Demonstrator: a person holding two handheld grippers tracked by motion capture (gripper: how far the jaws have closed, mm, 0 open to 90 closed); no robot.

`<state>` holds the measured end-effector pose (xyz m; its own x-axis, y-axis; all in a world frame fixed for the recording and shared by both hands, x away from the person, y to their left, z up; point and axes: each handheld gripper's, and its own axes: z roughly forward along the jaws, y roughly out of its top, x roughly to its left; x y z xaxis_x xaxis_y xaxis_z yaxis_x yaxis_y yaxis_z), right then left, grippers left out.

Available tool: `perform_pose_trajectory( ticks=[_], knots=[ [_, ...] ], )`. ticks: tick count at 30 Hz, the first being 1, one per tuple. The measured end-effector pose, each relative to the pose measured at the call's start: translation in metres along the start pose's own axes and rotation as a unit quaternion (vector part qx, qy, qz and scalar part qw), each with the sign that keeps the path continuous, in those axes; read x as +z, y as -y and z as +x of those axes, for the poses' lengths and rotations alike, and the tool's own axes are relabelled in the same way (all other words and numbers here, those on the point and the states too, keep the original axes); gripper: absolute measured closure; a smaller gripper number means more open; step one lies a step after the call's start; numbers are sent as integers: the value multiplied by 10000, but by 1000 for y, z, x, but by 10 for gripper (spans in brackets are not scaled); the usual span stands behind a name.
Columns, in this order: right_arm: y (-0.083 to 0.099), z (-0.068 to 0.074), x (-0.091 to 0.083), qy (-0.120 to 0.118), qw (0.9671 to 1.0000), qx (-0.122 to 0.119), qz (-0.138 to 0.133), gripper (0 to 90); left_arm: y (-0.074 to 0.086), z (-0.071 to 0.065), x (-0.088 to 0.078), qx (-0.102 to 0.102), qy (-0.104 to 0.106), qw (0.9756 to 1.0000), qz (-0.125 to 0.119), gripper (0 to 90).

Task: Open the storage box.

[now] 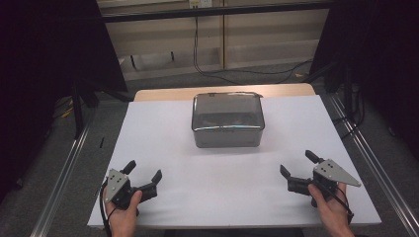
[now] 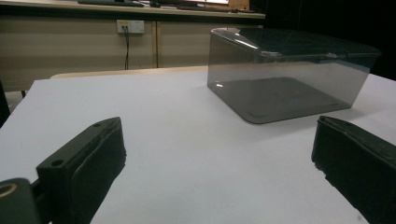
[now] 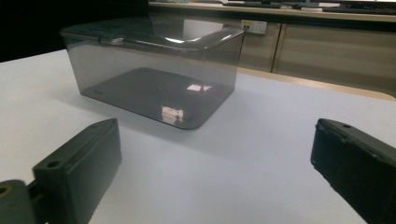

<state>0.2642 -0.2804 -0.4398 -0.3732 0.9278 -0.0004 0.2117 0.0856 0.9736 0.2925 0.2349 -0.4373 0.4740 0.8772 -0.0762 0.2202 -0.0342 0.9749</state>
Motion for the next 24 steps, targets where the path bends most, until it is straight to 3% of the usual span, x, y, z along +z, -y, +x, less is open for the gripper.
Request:
perform_pose_trajectory(
  ticks=[10, 20, 24],
  knots=[
    [-7, 13, 9, -265, 9995, -132, -60, 6, -1, 0, -1, -16, -20, 10000, -30, 28],
    [-19, 26, 32, -365, 9991, -183, -70, 13, 0, 1, -3, -99, -40, 9999, -46, 28],
    [-27, 37, 45, -530, 9981, -291, -102, 9, -1, 1, -2, -65, -25, 10000, -30, 28]
  ],
)
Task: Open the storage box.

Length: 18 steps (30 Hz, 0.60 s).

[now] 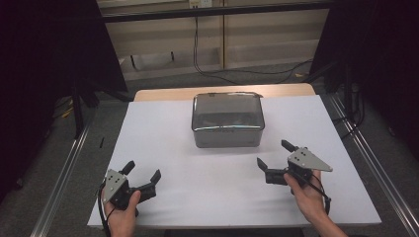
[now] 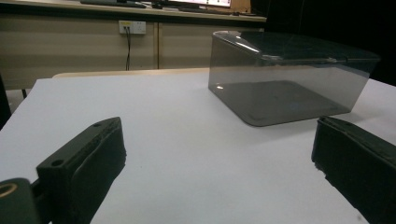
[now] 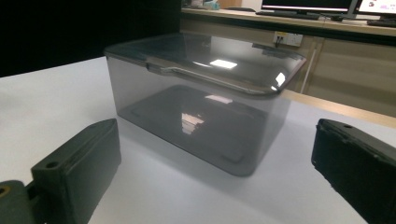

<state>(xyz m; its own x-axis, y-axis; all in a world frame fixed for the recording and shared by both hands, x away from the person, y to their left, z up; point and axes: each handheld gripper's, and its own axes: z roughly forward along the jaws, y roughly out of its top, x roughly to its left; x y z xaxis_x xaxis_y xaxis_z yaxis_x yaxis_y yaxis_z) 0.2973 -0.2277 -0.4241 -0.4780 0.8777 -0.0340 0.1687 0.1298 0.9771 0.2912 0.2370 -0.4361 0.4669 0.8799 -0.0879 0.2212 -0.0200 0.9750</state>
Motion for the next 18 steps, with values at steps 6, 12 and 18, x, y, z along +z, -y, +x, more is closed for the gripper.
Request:
perform_pose_trajectory(
  ticks=[6, 12, 18],
  knots=[
    [-5, 10, 15, -111, 9999, -92, 19, 6, 0, -2, -4, -58, 57, 9999, -108, 30],
    [-10, 19, 27, -312, 9993, -216, -75, 2, -1, 0, -2, -9, 56, 10000, -55, 30],
    [-15, 21, 37, -437, 9982, -396, -100, 1, -2, -2, -2, 46, 56, 10000, -65, 30]
  ],
)
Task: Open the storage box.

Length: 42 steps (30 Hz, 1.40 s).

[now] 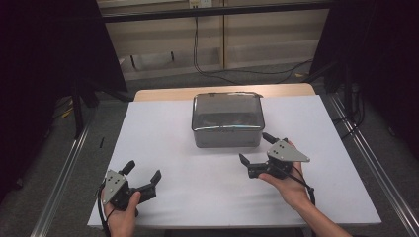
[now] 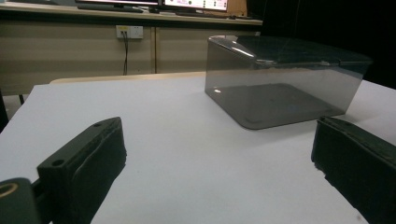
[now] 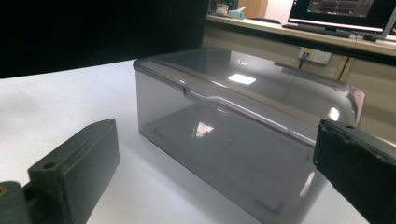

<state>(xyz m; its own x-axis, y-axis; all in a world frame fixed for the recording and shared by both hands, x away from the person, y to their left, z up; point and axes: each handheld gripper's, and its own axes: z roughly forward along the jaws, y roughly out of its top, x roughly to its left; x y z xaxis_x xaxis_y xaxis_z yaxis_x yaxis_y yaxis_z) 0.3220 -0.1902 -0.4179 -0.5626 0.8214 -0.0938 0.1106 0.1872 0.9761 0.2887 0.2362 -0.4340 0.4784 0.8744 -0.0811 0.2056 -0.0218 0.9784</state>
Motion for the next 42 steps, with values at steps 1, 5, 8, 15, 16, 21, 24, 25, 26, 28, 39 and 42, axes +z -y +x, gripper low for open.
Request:
perform_pose_trajectory(
  ticks=[1, 5, 8, 15, 16, 21, 24, 25, 26, 28, 39, 42],
  knots=[
    [0, 0, 2, -4, 10000, -40, -11, 1, 0, 0, 0, 8, -3, 10000, 10, 30],
    [-5, 1, 8, -50, 9997, -255, -24, 1, 0, 1, 2, -4, 11, 10000, 18, 30],
    [-7, 3, 13, -25, 9993, -374, -2, 7, 1, 1, 4, 13, 13, 10000, 65, 30],
    [-11, 4, 21, 38, 9982, -606, 11, 43, 0, -1, 4, 81, 37, 9999, 95, 30],
    [-12, 5, 23, 79, 9977, -667, 3, 43, 0, -1, 4, 116, 31, 9999, 97, 30],
    [-19, 7, 29, 134, 9940, -1083, -38, 82, -1, -2, 5, 160, 52, 9998, 43, 29],
    [-21, 10, 35, 193, 9896, -1426, -12, 80, -1, -2, 6, 186, 41, 9998, 83, 30],
    [-21, 10, 36, 190, 9887, -1485, -5, 83, -1, -2, 6, 188, 41, 9998, 95, 29],
    [-21, 10, 36, 190, 9887, -1485, -5, 83, -1, -2, 6, 197, 33, 9998, 90, 29],
    [-22, 13, 38, 279, 9838, -1770, -37, 119, 0, -2, 6, 181, 63, 9998, 106, 30],
    [-19, 23, 52, 527, 9546, -2925, 217, 193, 1, 0, 6, 227, 45, 9995, 206, 29],
    [-19, 24, 53, 576, 9452, -3205, 251, 215, 1, 1, 6, 234, 62, 9994, 250, 29]
  ],
)
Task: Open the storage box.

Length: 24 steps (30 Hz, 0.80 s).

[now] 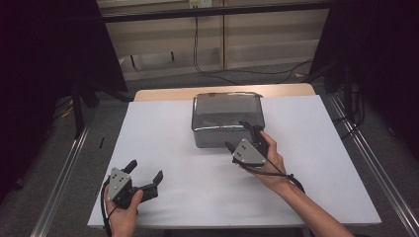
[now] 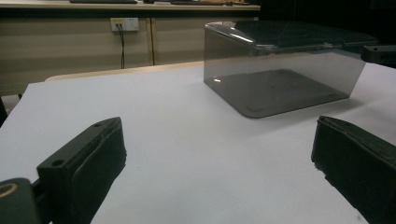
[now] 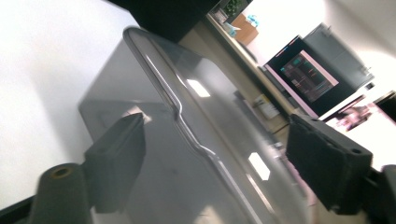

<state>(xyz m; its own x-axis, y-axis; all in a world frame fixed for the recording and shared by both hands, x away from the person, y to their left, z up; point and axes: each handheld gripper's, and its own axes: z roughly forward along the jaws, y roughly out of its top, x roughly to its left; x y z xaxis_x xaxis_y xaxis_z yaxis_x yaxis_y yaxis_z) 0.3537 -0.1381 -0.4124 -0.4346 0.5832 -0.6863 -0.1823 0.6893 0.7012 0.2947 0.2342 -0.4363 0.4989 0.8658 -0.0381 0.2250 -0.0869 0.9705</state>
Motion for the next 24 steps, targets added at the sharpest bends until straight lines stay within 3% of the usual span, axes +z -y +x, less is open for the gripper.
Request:
perform_pose_trajectory(
  ticks=[1, 2, 5, 6, 7, 8, 9, 10, 13, 15, 21, 24],
  knots=[
    [0, 0, 1, -48, 10000, -35, 29, 224, 0, 0, 0, -28, -5, 10000, -3, 29],
    [-1, 2, 2, -13, 9993, -367, 112, 267, 0, 0, 0, -23, -9, 10000, 5, 29],
    [-2, 3, 4, -102, 9986, -492, 165, 284, 0, 1, -1, -7, -24, 10000, -13, 29],
    [-2, 6, 6, -26, 9958, -887, 224, 321, 0, 1, -1, 3, -26, 10000, -3, 30],
    [-2, 6, 6, -26, 9958, -887, 224, 321, 0, 1, -1, 1, -25, 10000, 0, 30],
    [-3, 7, 7, 17, 9939, -1078, 246, 339, 0, 1, -1, -2, -26, 10000, 5, 29],
    [-4, 9, 8, 98, 9889, -1443, 330, 377, 0, 1, -1, 6, -21, 10000, 18, 30],
    [-4, 9, 8, 98, 9889, -1443, 330, 377, 0, 1, -1, 7, -15, 10000, 23, 30],
    [-4, 13, 11, 220, 9793, -1967, 432, 435, 0, 1, -1, 7, -19, 10000, 11, 29],
    [-5, 14, 12, 214, 9765, -2091, 475, 473, 0, 1, -1, 16, -18, 10000, 19, 29],
    [-3, 21, 17, 263, 9636, -2584, 640, 547, 1, 1, -1, 29, -8, 10000, 47, 29],
    [-3, 23, 18, 274, 9606, -2671, 713, 585, 0, 0, 0, 26, -1, 10000, 31, 29]
  ],
)
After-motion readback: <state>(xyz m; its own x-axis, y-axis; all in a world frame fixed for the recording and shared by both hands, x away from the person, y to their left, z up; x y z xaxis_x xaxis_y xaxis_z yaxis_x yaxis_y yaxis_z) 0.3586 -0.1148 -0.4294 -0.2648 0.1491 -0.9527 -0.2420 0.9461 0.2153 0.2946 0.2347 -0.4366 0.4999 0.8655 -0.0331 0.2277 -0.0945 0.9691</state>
